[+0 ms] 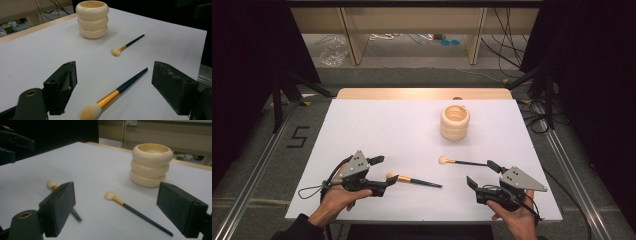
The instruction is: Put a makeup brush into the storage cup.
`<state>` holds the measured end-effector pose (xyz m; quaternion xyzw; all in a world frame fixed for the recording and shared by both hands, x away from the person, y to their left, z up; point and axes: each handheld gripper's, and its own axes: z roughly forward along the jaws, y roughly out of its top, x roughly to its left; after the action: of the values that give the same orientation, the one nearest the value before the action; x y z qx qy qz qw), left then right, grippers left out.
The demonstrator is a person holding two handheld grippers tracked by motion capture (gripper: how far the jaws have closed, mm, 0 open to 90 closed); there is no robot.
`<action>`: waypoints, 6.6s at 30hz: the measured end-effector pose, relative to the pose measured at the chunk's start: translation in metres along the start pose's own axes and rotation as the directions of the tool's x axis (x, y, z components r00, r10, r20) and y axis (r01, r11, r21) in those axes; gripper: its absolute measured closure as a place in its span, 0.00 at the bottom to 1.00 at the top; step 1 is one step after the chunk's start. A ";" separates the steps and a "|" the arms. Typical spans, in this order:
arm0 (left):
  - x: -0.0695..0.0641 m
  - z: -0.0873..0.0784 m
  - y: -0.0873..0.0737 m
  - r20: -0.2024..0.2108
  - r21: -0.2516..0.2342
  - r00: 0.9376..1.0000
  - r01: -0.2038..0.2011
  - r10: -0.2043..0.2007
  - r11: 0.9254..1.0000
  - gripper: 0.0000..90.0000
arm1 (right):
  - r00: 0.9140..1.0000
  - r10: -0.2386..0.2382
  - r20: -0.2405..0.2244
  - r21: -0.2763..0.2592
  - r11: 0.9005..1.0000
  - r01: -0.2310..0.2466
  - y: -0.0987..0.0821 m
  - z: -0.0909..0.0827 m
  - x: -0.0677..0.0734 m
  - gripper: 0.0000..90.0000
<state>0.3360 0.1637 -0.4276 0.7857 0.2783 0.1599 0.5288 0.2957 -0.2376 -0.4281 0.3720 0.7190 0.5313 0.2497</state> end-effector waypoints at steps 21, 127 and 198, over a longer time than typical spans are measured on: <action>-0.009 0.046 0.015 0.111 0.192 0.990 -0.111 0.090 0.975 0.26 | 1.000 -0.008 -0.003 0.002 1.000 0.008 0.000 0.000 -0.001 0.18; 0.006 0.123 0.018 0.422 0.695 0.882 -0.462 0.208 0.551 0.86 | 1.000 -0.005 -0.007 0.002 1.000 0.005 0.000 0.000 -0.001 0.20; -0.047 0.091 0.057 0.526 0.550 0.790 -0.598 0.315 0.583 0.87 | 0.658 -0.571 -0.490 0.308 0.593 0.744 0.025 0.079 0.069 0.64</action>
<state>0.3640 0.0518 -0.4086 0.9839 -0.0049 0.0248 0.1772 0.3211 -0.1328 -0.4268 0.0265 0.9452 0.2559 0.2008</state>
